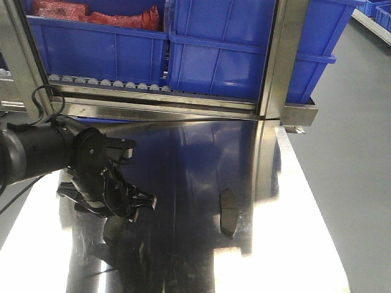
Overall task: Move and align brake pads A on conveyor
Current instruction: 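Lower the open left gripper over the brake pad nearest it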
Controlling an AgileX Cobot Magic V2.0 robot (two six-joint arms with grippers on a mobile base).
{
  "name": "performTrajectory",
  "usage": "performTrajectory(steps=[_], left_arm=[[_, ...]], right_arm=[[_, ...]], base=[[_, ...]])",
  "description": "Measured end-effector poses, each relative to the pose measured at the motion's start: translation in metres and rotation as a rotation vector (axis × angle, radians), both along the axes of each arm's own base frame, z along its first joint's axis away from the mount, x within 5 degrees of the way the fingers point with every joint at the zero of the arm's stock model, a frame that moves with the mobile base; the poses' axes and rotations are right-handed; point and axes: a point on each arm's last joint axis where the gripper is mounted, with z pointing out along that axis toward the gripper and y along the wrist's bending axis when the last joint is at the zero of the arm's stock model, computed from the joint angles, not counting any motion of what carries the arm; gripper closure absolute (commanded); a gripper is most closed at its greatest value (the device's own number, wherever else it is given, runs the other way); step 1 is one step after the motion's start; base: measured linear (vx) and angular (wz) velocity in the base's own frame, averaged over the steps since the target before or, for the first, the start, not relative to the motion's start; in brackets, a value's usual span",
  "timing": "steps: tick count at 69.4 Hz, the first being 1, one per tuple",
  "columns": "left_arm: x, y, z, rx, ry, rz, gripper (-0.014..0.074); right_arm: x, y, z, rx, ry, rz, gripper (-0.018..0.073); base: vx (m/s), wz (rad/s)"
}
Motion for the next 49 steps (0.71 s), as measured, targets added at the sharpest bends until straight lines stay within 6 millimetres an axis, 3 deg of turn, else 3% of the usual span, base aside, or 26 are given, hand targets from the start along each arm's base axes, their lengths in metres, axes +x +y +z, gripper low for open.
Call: performTrajectory(steps=[30,49], left_arm=[[0.006,0.000,-0.008,0.002,-0.005,0.110,0.0036],[0.010,0.002,-0.020,0.014,0.025,0.149,0.0036]], right_arm=[[0.000,0.000,0.000,0.000,0.000,0.000,0.0096],[0.000,0.000,0.000,0.000,0.000,0.000,0.0096]], base=[[0.00,0.00],[0.00,0.00]])
